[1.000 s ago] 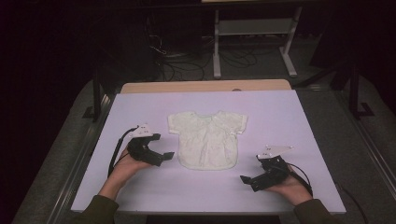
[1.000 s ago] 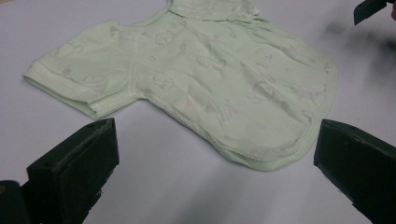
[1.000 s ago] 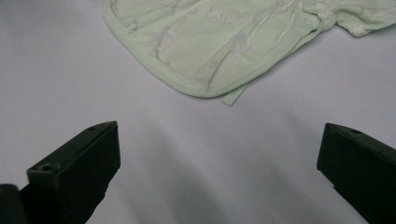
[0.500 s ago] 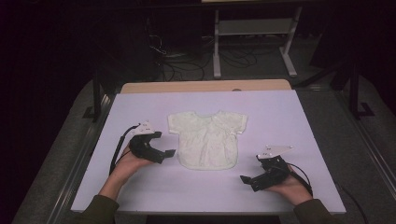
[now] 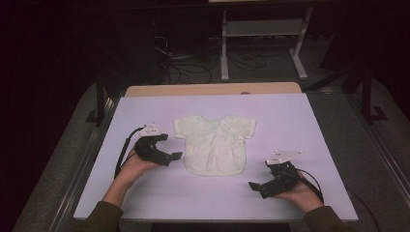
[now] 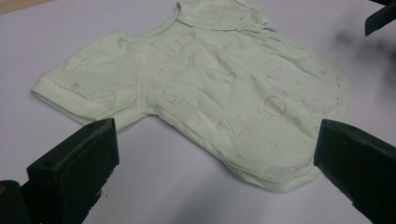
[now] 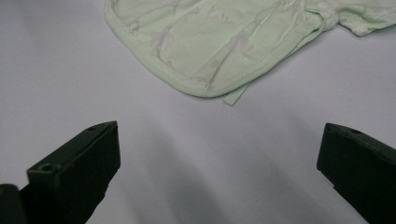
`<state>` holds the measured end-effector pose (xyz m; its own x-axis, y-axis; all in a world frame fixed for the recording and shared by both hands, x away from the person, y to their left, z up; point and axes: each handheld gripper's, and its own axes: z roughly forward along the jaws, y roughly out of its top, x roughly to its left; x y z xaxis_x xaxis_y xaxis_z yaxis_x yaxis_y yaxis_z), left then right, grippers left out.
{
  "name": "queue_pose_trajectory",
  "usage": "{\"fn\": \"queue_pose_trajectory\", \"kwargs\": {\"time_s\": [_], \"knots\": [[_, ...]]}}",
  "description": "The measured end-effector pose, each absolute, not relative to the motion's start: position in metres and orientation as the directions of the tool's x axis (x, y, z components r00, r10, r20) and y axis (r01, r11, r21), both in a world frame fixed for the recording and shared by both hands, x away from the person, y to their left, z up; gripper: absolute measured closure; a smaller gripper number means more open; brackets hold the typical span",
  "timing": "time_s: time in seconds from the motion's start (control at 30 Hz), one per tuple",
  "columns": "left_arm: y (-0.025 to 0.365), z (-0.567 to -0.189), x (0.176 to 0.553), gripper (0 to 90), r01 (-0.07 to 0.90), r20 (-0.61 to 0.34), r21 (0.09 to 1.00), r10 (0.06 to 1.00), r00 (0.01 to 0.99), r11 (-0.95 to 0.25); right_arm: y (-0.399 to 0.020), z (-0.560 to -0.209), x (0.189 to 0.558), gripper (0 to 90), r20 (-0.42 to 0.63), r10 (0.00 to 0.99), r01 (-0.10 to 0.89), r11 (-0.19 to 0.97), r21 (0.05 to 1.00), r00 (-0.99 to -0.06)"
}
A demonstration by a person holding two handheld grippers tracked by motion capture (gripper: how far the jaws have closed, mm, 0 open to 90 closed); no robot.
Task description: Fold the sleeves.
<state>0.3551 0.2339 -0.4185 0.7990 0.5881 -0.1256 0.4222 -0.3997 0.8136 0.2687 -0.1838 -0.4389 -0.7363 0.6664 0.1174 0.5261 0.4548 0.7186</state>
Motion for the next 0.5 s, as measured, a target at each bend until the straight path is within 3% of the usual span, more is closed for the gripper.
{"fn": "queue_pose_trajectory", "kwargs": {"time_s": [0.5], "knots": [[0.2315, -0.4159, 0.3618, 0.0, 0.419, -0.123, 0.816, 0.589, 0.799, -0.398, -0.1837, -0.4390, 0.2688, 0.0, 0.117, 0.667, 0.526, 0.454, 0.719, -0.736]]}}
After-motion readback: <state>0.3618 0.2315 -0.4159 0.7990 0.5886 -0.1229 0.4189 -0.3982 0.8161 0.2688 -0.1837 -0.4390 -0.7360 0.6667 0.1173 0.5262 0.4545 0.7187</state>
